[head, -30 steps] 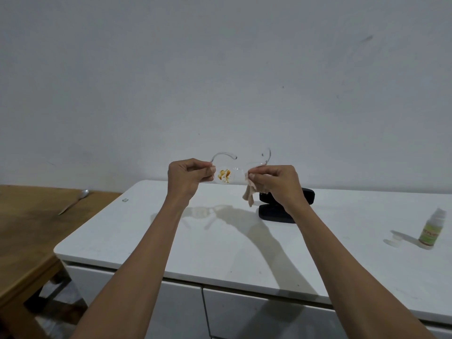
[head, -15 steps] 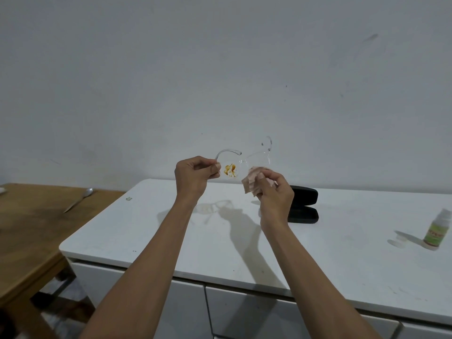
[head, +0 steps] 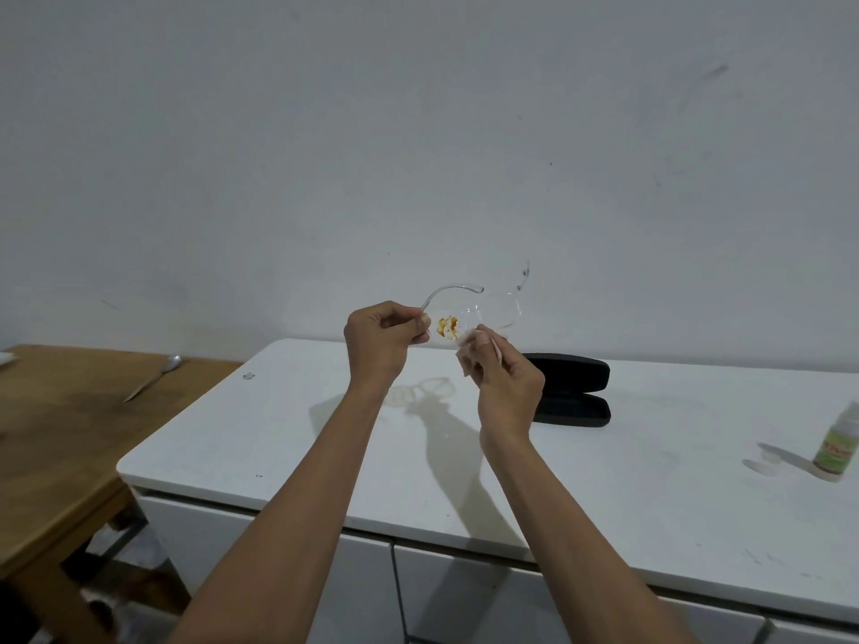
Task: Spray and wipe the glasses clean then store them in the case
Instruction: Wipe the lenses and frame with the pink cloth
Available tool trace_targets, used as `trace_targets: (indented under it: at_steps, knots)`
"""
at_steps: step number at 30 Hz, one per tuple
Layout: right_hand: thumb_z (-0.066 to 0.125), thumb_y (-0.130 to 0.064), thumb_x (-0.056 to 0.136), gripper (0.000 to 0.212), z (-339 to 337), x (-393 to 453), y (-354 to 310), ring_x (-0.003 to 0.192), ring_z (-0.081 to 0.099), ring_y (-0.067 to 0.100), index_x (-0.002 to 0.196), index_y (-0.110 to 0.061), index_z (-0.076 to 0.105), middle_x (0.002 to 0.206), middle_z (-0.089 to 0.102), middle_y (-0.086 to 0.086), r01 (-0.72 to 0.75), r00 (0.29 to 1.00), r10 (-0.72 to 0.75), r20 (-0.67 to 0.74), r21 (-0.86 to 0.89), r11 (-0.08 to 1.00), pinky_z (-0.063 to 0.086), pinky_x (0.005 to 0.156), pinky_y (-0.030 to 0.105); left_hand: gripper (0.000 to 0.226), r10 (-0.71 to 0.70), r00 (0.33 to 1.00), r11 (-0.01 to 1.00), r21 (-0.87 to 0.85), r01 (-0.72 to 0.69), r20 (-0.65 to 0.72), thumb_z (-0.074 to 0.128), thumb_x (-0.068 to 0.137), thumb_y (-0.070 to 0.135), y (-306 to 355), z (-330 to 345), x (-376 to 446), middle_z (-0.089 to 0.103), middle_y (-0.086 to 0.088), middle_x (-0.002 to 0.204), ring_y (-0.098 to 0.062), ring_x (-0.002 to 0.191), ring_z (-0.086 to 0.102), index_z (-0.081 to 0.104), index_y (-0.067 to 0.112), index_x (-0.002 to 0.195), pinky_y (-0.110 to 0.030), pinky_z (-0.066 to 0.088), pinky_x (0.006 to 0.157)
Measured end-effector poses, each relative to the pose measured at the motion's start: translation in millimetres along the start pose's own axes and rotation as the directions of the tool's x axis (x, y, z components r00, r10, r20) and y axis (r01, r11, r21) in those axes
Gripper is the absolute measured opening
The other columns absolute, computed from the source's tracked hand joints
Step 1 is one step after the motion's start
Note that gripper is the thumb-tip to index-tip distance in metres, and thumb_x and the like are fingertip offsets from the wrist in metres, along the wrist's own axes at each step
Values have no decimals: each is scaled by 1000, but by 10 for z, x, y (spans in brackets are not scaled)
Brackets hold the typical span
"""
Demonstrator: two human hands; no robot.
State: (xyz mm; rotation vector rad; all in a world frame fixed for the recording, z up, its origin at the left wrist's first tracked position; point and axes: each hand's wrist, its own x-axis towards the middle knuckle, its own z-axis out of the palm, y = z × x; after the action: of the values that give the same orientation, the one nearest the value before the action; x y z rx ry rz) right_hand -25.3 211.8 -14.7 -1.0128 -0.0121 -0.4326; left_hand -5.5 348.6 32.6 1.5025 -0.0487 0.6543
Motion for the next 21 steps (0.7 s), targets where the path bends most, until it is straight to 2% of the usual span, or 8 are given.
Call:
trace_targets:
  at_steps: [2,5,7,9,12,15,18,21]
  knots:
    - [73,-22,97,18,61,-32,4,77,65,15,104,-8,82,89,75,7,-20,1000,19,16,38,999,58,83,28,8,-6,1000,1000,-1,6,9,82,77,-7,-6,38,-31,75,-16,77,-25,70,74,77,-2,81,-37,64,74]
    - [73,-27,97,16,151,-36,5,76,63,17,88,-21,85,87,76,-1,-4,1000,4,23,10,1000,56,84,29,9,-15,999,1000,-12,15,33,81,78,-8,6,92,-94,75,-11,74,-24,69,74,77,0,79,-35,64,73]
    - [75,-21,95,10,199,-24,-10,93,75,16,99,-19,84,95,80,-7,-25,1000,25,-13,1,1000,59,95,33,9,-10,998,1000,-18,11,64,79,79,-8,30,125,-133,75,-12,74,-26,71,76,76,1,79,-34,64,72]
    - [76,-16,94,16,230,5,-29,102,76,10,108,-13,82,93,80,-14,-10,999,8,-44,-36,999,60,97,35,12,3,996,1000,-30,0,92,78,79,-9,58,147,-158,75,-14,75,-26,73,77,76,3,78,-33,63,71]
    - [77,-13,92,15,265,41,-68,90,77,3,107,-13,82,83,78,-18,20,997,-25,-74,-69,997,61,91,32,13,9,994,998,-56,-3,113,79,79,-9,87,153,-170,76,-14,75,-26,73,77,76,4,78,-32,63,70]
    - [79,-15,90,14,270,59,-74,94,77,10,104,-16,83,90,80,-13,42,997,-47,-58,-90,995,61,92,31,10,0,993,997,-78,9,114,80,79,-7,95,144,-170,76,-14,76,-29,74,78,76,2,79,-31,62,69]
    - [77,-20,93,16,252,49,-64,81,74,7,105,-11,83,89,79,-3,45,999,-44,11,-110,993,58,74,15,7,-17,995,996,-85,25,96,80,80,-6,80,126,-174,77,-14,76,-28,74,77,75,-1,82,-31,62,70]
    - [65,-26,100,26,225,43,-29,77,71,11,90,-11,83,81,77,-3,69,997,-63,43,-178,982,51,65,11,7,-27,997,996,-79,33,74,80,80,-7,57,89,-173,77,-12,77,-28,75,77,76,-2,83,-31,62,71]
